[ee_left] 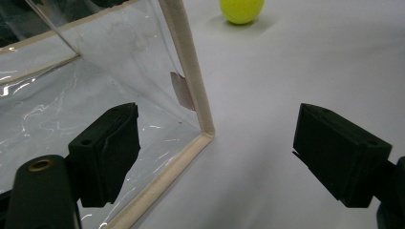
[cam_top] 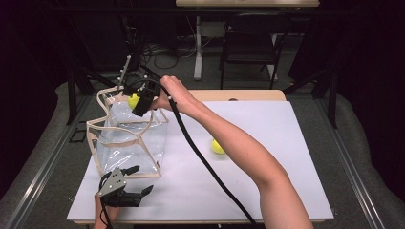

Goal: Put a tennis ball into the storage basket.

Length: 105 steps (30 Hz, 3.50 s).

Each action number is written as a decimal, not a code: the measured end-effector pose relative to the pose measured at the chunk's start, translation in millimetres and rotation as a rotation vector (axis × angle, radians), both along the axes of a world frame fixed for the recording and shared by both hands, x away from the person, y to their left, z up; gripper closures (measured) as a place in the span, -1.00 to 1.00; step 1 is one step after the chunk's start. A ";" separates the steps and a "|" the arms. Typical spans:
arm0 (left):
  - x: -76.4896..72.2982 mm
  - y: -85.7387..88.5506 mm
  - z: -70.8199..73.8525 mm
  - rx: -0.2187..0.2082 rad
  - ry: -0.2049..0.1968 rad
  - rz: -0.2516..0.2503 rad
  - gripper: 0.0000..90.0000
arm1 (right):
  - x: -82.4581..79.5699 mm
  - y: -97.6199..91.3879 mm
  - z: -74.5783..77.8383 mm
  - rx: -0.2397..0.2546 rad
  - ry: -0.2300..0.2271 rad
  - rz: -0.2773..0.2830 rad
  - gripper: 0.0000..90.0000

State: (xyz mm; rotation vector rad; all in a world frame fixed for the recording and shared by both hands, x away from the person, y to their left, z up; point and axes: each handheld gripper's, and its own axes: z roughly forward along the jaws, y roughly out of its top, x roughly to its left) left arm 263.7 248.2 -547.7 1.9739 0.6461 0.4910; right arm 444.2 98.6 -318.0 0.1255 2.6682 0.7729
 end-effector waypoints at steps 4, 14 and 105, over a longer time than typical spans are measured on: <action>0.0 -0.1 -0.1 -0.002 0.001 -0.001 -0.65 | -0.5 2.4 -1.6 -0.001 0.003 0.004 -0.41; 0.0 0.0 0.0 -0.002 -0.001 -0.001 -0.65 | -1.6 9.8 -7.7 -0.018 0.019 0.012 -0.41; 0.3 -0.1 -0.2 -0.002 0.001 -0.007 -0.65 | 3.7 -6.8 -22.1 0.016 0.143 -0.023 -0.97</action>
